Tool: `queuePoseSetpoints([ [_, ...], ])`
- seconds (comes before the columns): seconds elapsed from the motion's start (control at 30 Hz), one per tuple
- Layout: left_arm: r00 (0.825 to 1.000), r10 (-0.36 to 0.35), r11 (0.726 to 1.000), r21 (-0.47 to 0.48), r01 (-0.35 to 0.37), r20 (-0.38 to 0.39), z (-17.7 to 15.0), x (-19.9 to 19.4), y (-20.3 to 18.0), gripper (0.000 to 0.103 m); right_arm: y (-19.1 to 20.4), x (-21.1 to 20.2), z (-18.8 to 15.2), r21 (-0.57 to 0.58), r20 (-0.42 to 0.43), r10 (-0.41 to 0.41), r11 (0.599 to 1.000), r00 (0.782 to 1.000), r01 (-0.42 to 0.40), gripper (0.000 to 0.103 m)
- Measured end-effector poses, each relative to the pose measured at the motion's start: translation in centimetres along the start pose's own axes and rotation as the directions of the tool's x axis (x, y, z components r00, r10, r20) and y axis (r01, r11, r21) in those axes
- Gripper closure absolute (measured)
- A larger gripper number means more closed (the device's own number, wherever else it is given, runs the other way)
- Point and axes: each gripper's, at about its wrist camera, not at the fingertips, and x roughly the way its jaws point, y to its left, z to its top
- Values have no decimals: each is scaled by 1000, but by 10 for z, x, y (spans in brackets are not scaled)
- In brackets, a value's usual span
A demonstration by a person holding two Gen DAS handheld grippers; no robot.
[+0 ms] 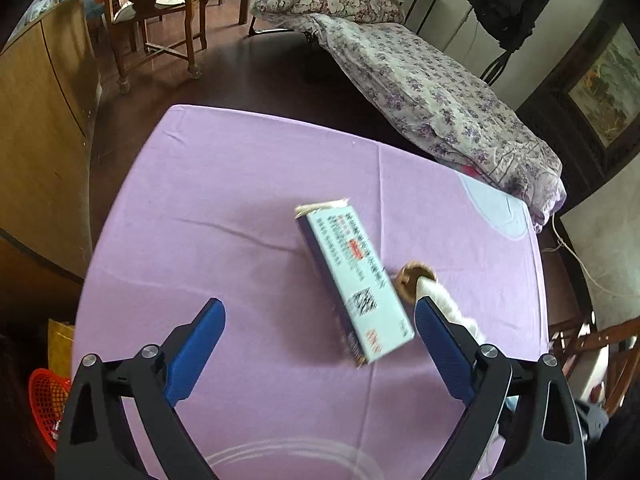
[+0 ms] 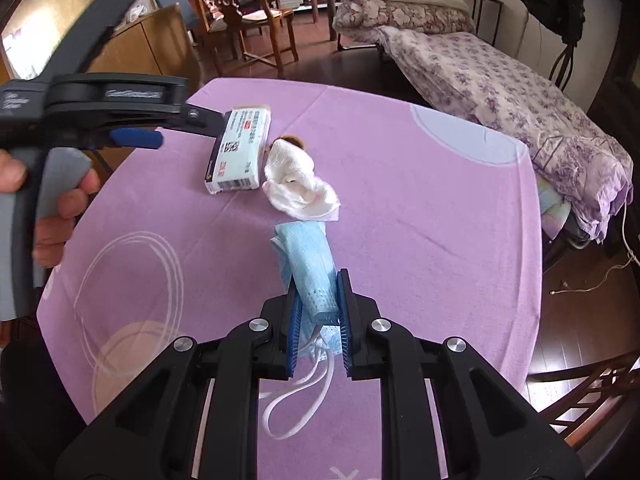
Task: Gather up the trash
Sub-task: 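Grasp the blue face mask with the right tool, then grasp the white medicine box with the left tool while the right tool holds the mask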
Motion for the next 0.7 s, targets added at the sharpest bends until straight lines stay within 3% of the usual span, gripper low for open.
queuePoseSetpoints([
  [0.23, 995, 97, 994, -38, -98, -15, 18, 31, -12, 9, -8, 0, 0, 9, 17, 10, 1000, 1000, -11, 85],
  [0.37, 992, 118, 991, -52, -121, -42, 21, 44, -12, 9, -11, -1, -1, 27, 23, 15, 1000, 1000, -15, 84],
  [0.7, 980, 190, 982, 29, -189, -60, 4, 42, 2, 9, -11, -2, -1, 26, 27, 8, 1000, 1000, -9, 82],
])
